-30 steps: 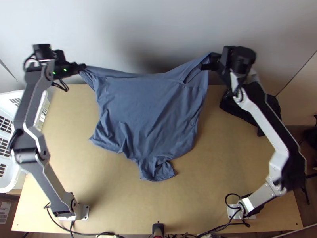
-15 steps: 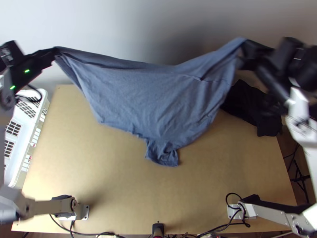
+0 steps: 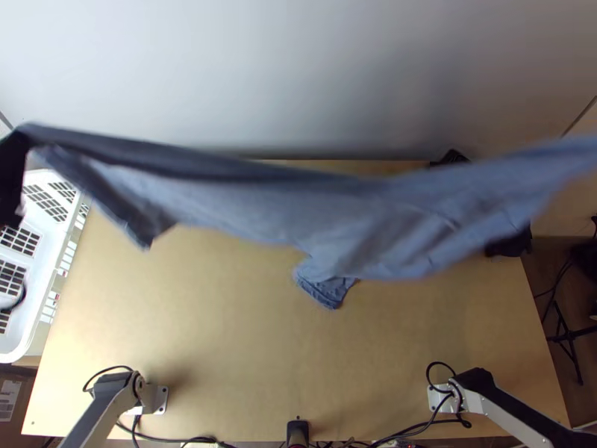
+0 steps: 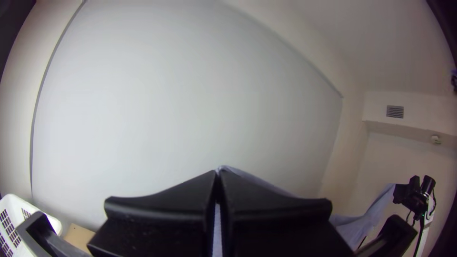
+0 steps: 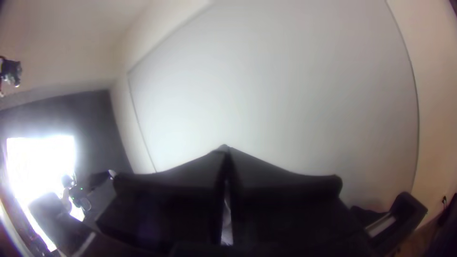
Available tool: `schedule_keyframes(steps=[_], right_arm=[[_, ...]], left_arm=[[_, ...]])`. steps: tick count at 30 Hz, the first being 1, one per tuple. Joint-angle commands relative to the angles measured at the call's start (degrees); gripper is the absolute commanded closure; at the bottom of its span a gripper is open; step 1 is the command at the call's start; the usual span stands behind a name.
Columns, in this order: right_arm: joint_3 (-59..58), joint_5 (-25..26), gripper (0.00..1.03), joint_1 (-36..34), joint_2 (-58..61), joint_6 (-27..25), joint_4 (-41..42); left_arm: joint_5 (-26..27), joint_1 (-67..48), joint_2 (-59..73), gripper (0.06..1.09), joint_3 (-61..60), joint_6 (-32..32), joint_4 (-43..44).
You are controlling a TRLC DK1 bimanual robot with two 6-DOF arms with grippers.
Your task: Fold the t-shirt
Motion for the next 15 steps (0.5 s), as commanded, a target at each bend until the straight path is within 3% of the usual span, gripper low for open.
schedule_keyframes(steps=[1,6,10,13,15], right_arm=[[9.0,-1.0,1.0,0.2,-4.8,0.2,-8.4],[12.4,-1.4,1.0,0.3,-6.4,0.5,-9.0],[12.6,-1.4,1.0,-1.0,-9.6,0.4,-3.7],[12.8,-4.9,1.0,-4.9,-11.8,0.3,1.6],[12.6,-6.0,1.0,-4.3,-11.8,0.3,-0.2]], left_arm=[[-0.2,0.1,-12.0,1.05,-0.3,-0.2,-3.7],[-2.0,0.1,-15.1,1.05,4.0,-0.3,-8.0],[-4.1,0.2,-17.3,1.05,6.3,0.0,-9.0],[-4.4,0.6,-18.7,1.05,6.5,0.7,-9.2],[-4.4,0.9,-19.2,1.05,6.8,0.6,-9.2]])
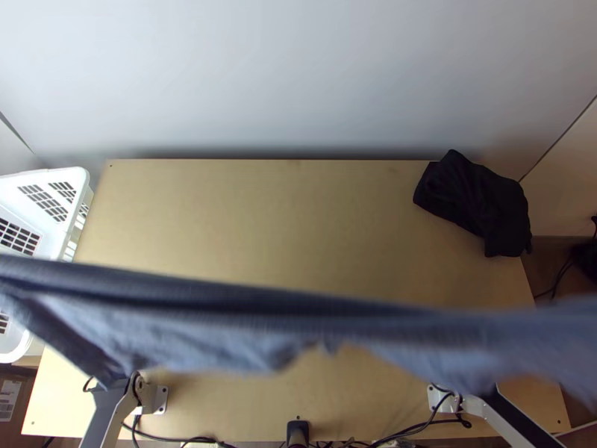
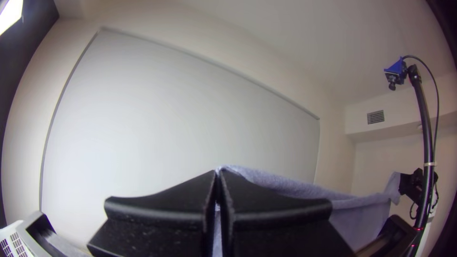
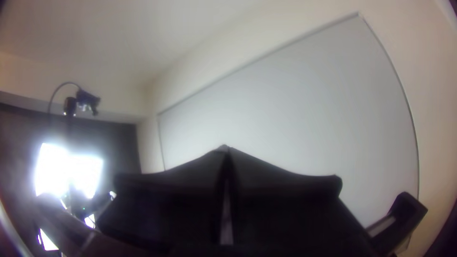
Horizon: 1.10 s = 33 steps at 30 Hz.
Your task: Fold the t-shirt
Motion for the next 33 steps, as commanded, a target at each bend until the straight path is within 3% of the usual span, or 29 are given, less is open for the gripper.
schedule_keyframes(steps=[1,6,10,17,24,33], right_arm=[[0.8,-3.4,1.0,-1.9,-3.0,0.0,1.0],[-4.5,-3.3,1.0,1.8,-3.0,0.5,-2.0],[-12.2,-3.4,1.0,3.9,-2.9,1.0,-2.7],[-21.5,-3.1,1.0,5.7,2.5,0.7,-2.0],[-48.8,-3.0,1.0,0.7,2.7,-4.7,19.3],[-59.5,-3.1,1.0,-1.2,19.1,-7.9,39.4]], left_arm=[[-1.1,0.8,-3.4,1.05,2.1,0.6,-1.2],[-0.8,1.1,-4.0,1.05,2.1,0.3,-3.6],[2.6,1.8,-3.1,1.05,-1.5,0.2,-5.2],[6.0,3.0,1.3,1.05,-12.4,-1.8,1.8],[5.9,1.6,5.5,1.05,-32.2,-0.6,21.8],[3.1,-3.5,21.3,1.05,-41.6,8.2,39.1]])
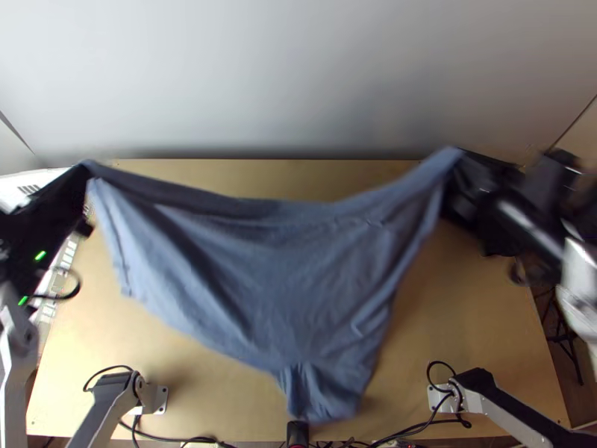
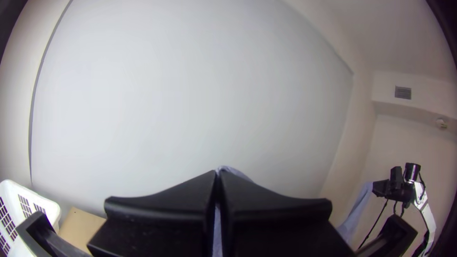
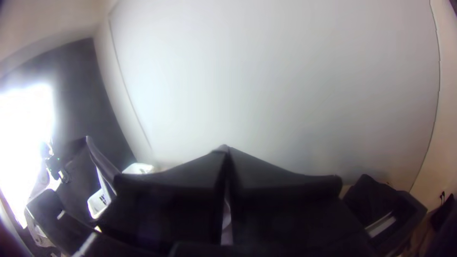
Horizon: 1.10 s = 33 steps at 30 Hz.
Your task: Fold the t-shirt
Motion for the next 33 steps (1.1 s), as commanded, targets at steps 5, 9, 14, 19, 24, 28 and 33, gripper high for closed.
schedule_keyframes(steps=[5,9,14,19,24,28,33], right_arm=[[-7.5,-0.1,1.0,-2.5,24.2,-3.2,22.7],[-0.5,-0.1,1.0,-3.9,36.9,-3.8,25.3],[14.9,-0.1,1.0,-6.0,53.1,-4.5,25.9],[34.5,0.0,1.0,-6.9,67.0,-4.5,20.4],[47.1,0.0,1.0,-8.0,75.4,-4.3,16.1],[47.1,0.0,1.0,-8.6,76.7,-4.0,16.5],[47.1,0.4,1.0,-9.2,77.1,-3.8,15.5]], left_arm=[[-1.6,-3.8,23.6,1.05,-9.4,8.0,23.8],[-1.7,-3.7,35.6,1.05,-5.7,9.7,28.5],[-3.2,-3.6,48.7,1.05,1.6,10.4,32.2],[-4.6,-3.0,61.3,1.05,11.6,11.8,32.1],[-4.8,-1.5,70.4,1.05,19.4,12.7,31.3],[-5.5,-0.5,75.2,1.05,24.3,13.7,29.5],[-7.2,-0.7,78.4,1.05,27.1,15.8,27.3]])
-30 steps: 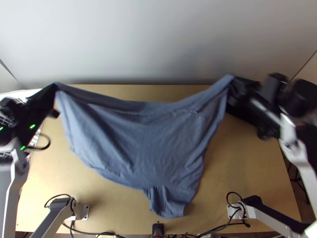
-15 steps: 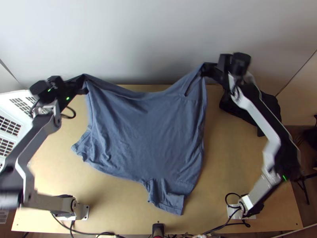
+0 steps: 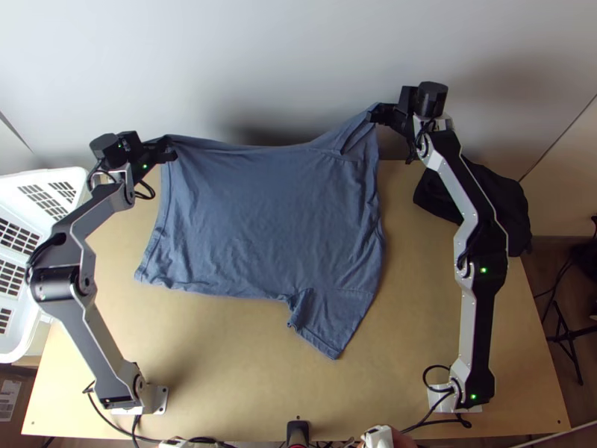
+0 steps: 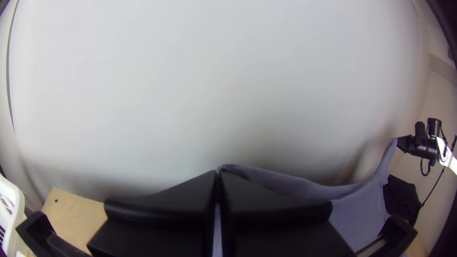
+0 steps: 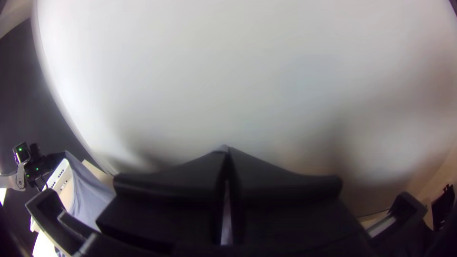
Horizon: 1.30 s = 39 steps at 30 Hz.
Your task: Fold the t-shirt
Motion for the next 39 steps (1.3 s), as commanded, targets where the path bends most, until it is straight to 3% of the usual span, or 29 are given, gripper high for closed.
schedule_keyframes(steps=[1,14,24,39], right_arm=[[3.6,0.4,1.0,-0.8,3.1,0.5,-2.4],[-8.4,-0.4,1.0,0.9,-11.1,-0.9,-20.4],[-28.2,-1.4,1.0,2.4,-23.7,-3.4,-20.1],[-46.6,-1.4,1.0,5.7,-30.9,-3.7,-16.9]], left_arm=[[-1.8,0.5,7.0,1.05,5.6,2.1,-2.4],[-1.7,0.2,2.8,1.05,-1.1,7.7,-5.2],[-1.5,0.5,-1.1,1.05,-8.5,13.1,-4.8],[-1.1,3.5,-2.9,1.05,-14.5,17.6,-4.8]])
